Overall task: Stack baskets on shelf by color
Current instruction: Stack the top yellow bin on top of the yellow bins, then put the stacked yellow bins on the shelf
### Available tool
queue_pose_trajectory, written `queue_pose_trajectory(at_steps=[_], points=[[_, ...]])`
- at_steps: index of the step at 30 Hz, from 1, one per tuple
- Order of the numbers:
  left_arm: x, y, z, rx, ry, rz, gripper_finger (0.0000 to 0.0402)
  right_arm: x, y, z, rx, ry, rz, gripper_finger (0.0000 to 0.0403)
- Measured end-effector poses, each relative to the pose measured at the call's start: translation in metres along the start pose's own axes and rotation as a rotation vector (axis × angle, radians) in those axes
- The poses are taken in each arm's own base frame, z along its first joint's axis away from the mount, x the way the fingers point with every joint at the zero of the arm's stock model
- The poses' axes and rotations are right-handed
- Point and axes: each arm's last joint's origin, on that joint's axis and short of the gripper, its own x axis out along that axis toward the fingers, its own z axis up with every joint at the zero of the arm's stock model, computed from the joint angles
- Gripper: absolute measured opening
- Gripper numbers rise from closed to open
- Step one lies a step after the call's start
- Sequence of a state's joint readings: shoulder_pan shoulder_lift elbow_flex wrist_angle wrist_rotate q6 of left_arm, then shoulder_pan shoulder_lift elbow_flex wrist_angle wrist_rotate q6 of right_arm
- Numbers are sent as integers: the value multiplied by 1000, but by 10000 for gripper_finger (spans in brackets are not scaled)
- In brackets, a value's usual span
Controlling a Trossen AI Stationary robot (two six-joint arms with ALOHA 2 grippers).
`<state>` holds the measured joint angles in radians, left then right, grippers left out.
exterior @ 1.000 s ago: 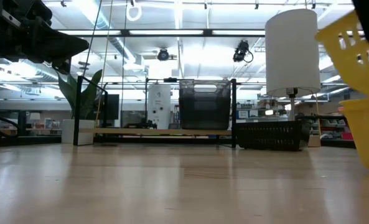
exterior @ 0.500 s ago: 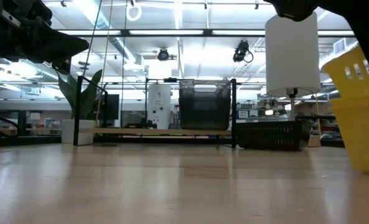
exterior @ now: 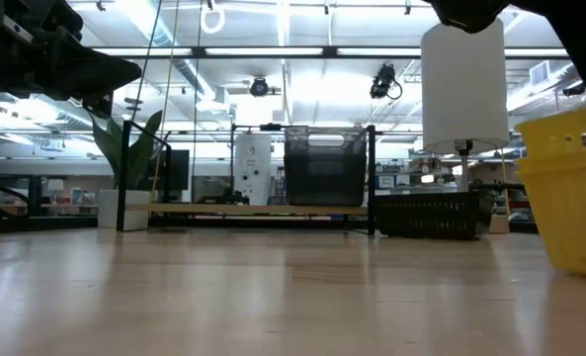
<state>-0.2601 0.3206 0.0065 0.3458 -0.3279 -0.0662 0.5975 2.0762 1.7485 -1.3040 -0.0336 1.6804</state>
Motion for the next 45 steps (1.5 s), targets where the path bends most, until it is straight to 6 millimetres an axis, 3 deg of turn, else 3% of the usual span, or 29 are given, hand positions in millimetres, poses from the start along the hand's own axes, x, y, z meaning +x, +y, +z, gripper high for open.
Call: queue_pose_trajectory(at_steps=[10,19,25,34,45], points=[[0,0,0,0,0,0,35,0,3,3,38,44,37,170],[0,0,0,0,-1,0,33,37,2,7,67,20,50,188],[0,0,0,0,0,0,29,52,-2,13,60,44,28,151],[0,0,0,0,-1,0,38,50,9,25,-100,59,152,18],[0,0,0,0,-1,0,31,18,27,60,-443,-81,273,13]])
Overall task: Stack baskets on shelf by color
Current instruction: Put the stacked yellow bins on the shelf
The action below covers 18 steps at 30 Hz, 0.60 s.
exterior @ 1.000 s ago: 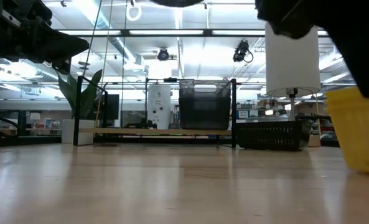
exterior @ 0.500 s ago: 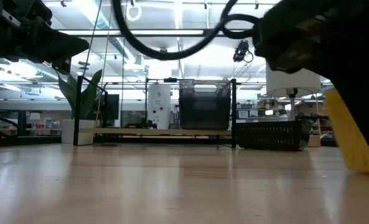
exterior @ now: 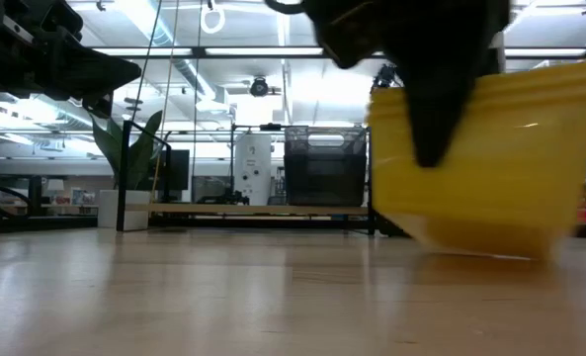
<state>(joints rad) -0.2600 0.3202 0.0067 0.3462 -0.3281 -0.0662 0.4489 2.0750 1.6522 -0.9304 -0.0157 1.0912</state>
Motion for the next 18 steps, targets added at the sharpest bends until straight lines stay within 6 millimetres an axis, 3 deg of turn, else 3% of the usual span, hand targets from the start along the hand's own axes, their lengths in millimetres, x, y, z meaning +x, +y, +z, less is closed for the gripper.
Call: queue_pose_trajectory(at_steps=[8,18], points=[[0,0,0,1,1,0,38,-4,-8,32,-290,-81,24,13],[0,0,0,0,0,0,30,-16,-14,71,-775,-234,42,13]])
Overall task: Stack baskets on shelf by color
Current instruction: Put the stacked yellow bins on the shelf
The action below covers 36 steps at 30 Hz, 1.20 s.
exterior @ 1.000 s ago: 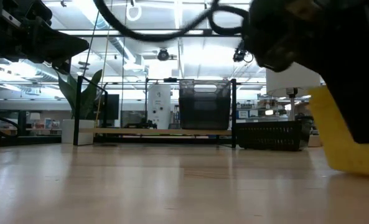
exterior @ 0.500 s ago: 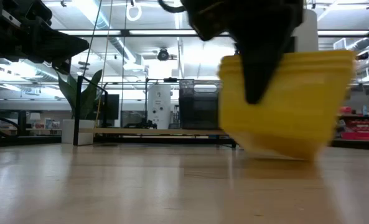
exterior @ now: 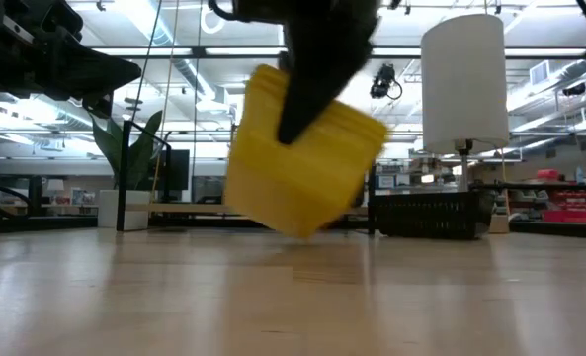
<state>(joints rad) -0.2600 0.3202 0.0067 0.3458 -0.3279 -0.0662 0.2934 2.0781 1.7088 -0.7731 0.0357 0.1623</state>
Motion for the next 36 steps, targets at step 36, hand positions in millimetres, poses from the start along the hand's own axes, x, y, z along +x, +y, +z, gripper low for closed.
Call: queue_pose_trajectory(at_steps=[36], points=[[0,0,0,0,0,0,29,-16,-190,35,-129,-400,-446,15]])
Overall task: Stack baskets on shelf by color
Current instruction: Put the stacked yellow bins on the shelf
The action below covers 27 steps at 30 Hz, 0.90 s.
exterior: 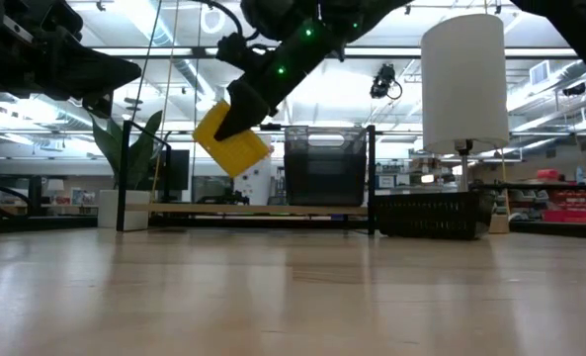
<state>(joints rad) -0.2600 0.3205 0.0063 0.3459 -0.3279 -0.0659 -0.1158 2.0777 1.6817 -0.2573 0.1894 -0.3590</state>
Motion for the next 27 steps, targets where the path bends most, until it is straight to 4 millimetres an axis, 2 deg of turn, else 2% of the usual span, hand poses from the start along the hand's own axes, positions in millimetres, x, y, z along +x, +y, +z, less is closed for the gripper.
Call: queue_pose_trajectory(at_steps=[7,11,22,27], points=[[0,0,0,0,-1,0,38,7,-18,-13,29,4,-8,16],[0,0,0,0,0,0,36,12,-18,-24,34,17,2,20],[0,0,0,0,0,0,34,15,-16,-35,76,42,17,23],[0,0,0,0,0,0,39,17,-16,-40,94,60,18,51]])
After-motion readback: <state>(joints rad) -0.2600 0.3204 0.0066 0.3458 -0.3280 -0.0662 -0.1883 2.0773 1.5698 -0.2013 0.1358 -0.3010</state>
